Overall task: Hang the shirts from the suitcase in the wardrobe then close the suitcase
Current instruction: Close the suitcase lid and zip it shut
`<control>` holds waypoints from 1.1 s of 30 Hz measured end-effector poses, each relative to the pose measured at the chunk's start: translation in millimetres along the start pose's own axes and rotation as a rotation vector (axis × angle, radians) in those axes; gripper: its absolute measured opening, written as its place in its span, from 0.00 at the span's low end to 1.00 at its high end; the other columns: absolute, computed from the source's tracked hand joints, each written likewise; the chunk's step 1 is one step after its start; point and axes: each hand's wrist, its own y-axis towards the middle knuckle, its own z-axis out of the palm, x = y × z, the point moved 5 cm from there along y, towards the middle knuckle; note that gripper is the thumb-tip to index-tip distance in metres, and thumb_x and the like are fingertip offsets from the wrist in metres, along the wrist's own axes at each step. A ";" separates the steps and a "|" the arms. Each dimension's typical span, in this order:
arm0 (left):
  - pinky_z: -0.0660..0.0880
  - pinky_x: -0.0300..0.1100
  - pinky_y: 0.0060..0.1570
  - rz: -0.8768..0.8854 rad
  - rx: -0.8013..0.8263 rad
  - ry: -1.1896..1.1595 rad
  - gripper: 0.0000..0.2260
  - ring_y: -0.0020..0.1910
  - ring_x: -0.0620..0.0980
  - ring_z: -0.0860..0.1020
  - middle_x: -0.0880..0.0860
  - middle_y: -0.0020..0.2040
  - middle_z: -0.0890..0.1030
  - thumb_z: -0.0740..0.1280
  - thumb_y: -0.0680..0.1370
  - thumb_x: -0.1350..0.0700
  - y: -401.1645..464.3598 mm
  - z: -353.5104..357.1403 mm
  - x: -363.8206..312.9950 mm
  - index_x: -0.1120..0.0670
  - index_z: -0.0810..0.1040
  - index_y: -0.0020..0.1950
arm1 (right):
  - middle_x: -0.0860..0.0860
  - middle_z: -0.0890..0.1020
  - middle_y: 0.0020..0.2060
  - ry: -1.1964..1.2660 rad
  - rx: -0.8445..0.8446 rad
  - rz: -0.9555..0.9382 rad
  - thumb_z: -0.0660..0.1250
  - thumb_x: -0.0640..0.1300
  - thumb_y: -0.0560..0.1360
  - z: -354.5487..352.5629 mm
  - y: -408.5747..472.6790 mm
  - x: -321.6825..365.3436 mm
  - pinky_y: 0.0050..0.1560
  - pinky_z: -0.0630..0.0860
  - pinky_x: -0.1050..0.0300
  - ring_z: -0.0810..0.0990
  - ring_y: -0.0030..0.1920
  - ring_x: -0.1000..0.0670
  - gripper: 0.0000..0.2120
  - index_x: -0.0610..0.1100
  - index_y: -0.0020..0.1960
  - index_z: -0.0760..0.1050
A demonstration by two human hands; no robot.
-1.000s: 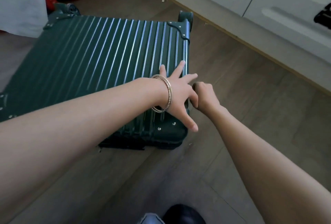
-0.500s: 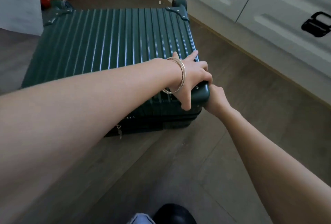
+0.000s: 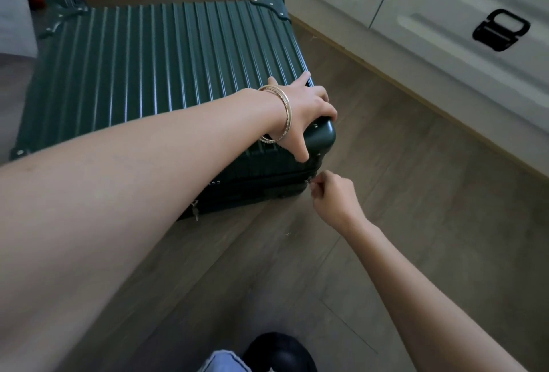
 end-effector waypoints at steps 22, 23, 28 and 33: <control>0.69 0.46 0.63 -0.375 -0.392 -0.508 0.16 0.60 0.52 0.75 0.54 0.67 0.73 0.67 0.74 0.52 -126.2 10.2 117.8 0.50 0.75 0.62 | 0.45 0.82 0.54 0.188 0.331 -0.055 0.65 0.45 0.75 97.5 -37.6 119.7 0.54 0.68 0.67 0.78 0.59 0.48 0.15 0.41 0.60 0.78; 0.70 0.47 0.62 -0.412 -0.397 -0.498 0.17 0.57 0.53 0.76 0.56 0.67 0.73 0.67 0.74 0.53 -134.1 13.4 124.8 0.50 0.74 0.62 | 0.46 0.82 0.54 0.199 0.327 -0.014 0.65 0.44 0.75 92.9 -36.3 115.4 0.54 0.67 0.67 0.78 0.59 0.48 0.14 0.42 0.59 0.79; 0.64 0.57 0.68 -0.733 -0.420 -0.418 0.28 0.71 0.59 0.61 0.59 0.72 0.61 0.68 0.72 0.48 -176.5 35.0 174.1 0.51 0.65 0.70 | 0.38 0.82 0.50 0.184 0.058 0.281 0.64 0.43 0.73 49.2 -27.4 68.2 0.49 0.70 0.58 0.77 0.56 0.39 0.09 0.40 0.46 0.81; 0.58 0.63 0.70 -1.144 -0.368 -0.569 0.44 0.74 0.65 0.52 0.61 0.76 0.49 0.69 0.69 0.40 -226.1 66.1 211.3 0.51 0.47 0.76 | 0.37 0.70 0.63 0.298 -0.281 0.419 0.68 0.42 0.71 6.3 -23.4 47.1 0.60 0.68 0.49 0.71 0.63 0.37 0.24 0.35 0.62 0.63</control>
